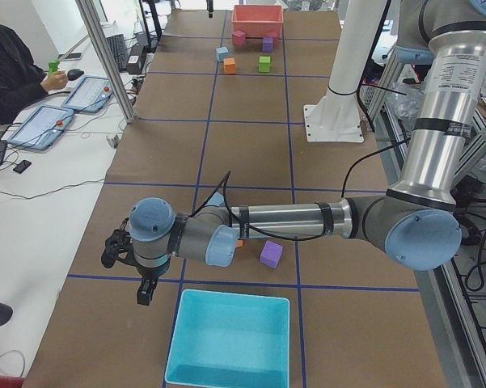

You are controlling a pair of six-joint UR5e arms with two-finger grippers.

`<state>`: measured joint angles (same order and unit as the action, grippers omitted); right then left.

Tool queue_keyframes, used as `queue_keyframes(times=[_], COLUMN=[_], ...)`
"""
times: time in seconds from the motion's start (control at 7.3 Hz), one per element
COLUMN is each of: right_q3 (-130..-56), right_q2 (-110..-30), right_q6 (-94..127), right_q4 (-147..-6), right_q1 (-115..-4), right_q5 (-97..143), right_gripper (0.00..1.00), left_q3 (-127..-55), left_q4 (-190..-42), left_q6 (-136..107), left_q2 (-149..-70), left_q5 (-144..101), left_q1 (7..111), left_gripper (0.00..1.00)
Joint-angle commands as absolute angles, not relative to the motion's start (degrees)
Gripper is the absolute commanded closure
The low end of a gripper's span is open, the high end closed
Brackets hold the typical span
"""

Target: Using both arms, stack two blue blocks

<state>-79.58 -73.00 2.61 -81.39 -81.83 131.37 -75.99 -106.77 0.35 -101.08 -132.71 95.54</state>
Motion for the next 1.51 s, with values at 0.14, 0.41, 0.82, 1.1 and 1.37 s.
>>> queue_keyframes(times=[0.14,0.41,0.82,1.1,1.37], right_q3=[-79.4,-79.9,-79.9,-80.0,-80.4], right_q2=[-73.2,-73.3,-72.4,-69.4,-67.8], right_q6=[2.9,3.0,3.1,9.5,12.3], right_q4=[-81.4,-81.3,-81.5,-81.5,-81.2], right_q1=[-81.8,-81.8,-81.8,-78.2,-71.6], right_q5=[131.0,131.1,131.5,131.5,131.2], right_gripper=[0.02,0.02,0.02,0.05,0.06], left_q3=[-76.0,-76.0,-77.3,-77.3,-77.3], left_q4=[-106.7,-106.7,-106.7,-106.7,-106.7], left_q6=[0.4,0.1,-3.4,-3.9,-4.0], left_q2=[-101.1,-101.5,-102.1,-102.1,-102.1], left_q5=[-132.7,-132.7,-133.2,-133.2,-133.2], left_q1=[95.5,95.5,95.3,95.2,95.1], left_gripper=[0.03,0.03,0.03,0.03,0.03])
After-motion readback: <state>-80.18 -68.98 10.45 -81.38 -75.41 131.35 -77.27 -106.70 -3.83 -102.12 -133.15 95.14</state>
